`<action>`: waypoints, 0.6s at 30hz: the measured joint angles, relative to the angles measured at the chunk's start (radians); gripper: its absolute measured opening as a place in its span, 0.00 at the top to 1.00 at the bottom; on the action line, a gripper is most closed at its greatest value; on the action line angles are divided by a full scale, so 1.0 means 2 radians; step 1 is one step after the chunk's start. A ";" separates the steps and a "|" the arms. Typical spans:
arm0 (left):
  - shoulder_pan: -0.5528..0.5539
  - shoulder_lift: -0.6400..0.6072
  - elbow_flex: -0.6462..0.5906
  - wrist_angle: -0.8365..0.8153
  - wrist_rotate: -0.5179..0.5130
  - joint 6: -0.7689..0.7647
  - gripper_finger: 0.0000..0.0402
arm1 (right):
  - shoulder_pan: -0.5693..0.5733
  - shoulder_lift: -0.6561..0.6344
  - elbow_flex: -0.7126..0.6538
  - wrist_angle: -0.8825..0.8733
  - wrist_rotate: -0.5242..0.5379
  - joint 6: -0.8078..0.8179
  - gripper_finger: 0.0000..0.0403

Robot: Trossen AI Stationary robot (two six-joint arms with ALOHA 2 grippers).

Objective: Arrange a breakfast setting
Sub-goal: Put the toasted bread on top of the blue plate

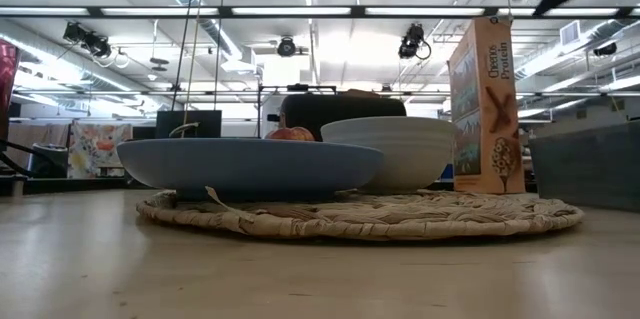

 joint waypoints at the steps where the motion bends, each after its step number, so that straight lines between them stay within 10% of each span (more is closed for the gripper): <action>1: 0.000 0.002 0.000 0.006 0.000 0.000 0.22 | 0.003 0.005 0.018 -0.001 -0.007 -0.005 0.13; 18: 0.036 0.013 0.001 0.055 -0.006 0.018 0.22 | 0.028 0.223 0.259 0.189 -0.126 -0.264 0.13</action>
